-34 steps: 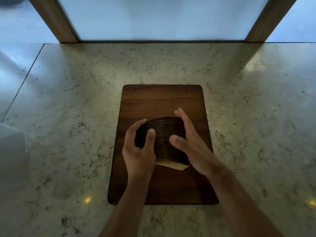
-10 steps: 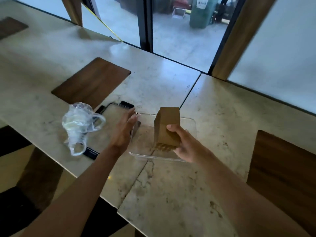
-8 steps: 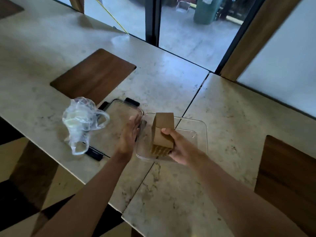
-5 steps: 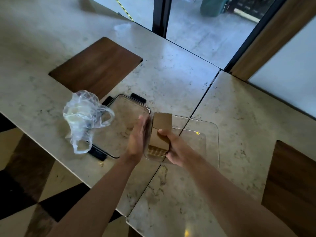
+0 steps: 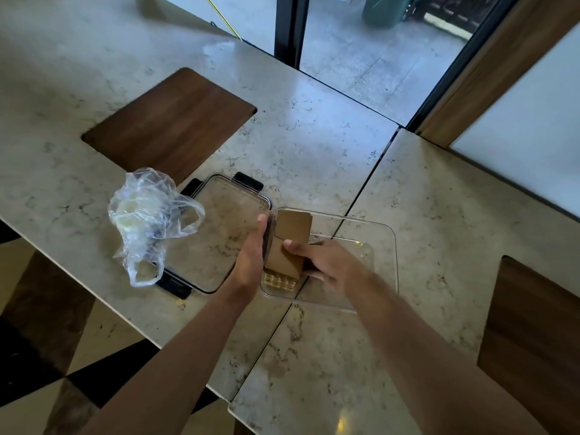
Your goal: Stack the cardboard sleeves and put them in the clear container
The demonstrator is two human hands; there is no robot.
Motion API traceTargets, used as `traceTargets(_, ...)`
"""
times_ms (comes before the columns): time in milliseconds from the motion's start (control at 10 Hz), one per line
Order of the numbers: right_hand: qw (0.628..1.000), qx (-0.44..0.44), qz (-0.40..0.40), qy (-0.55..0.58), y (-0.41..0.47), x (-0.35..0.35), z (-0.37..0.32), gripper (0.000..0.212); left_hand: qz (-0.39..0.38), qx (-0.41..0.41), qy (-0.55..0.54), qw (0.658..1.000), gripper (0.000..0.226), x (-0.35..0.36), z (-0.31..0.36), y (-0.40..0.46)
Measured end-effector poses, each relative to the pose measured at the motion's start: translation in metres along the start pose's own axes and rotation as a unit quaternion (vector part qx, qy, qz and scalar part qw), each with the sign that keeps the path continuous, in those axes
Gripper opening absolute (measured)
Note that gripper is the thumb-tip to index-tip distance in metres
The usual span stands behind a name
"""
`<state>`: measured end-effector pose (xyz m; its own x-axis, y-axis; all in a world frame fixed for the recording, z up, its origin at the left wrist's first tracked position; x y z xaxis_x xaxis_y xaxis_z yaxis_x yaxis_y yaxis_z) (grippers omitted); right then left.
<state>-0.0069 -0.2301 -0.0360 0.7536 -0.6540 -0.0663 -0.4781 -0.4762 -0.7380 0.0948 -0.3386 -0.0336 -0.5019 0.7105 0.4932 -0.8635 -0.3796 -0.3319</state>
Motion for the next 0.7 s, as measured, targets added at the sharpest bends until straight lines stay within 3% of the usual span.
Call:
traceTargets(200,0.999,0.032,0.011,-0.018,-0.001,-0.002,-0.007,0.065,0.020,-0.003,0.036,0.999,0.054,-0.001,0.004,0.001)
traceTargets(500,0.999,0.014,-0.008,0.044,-0.009,0.000,-0.010,0.131,0.014,0.006,0.057,0.998,0.050,0.006,0.010,0.003)
traceTargets(600,0.993,0.027,0.000,0.117,-0.011,0.008,-0.014,0.088,0.024,0.003,0.079,0.997,0.053,0.014,0.019,-0.001)
traceTargets(700,0.990,0.043,0.037,0.131,-0.013,0.009,-0.015,0.089,0.050,0.023,0.083,0.995,0.037,0.019,0.026,0.000)
Point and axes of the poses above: each hand's wrist, its own y-axis towards the middle knuckle, its own x-axis out of the palm, z = x × y, the point moved 1 cm from there along y, towards the middle knuckle, and after that the axes turned 8 degrees about -y, right-handed, at the moved point
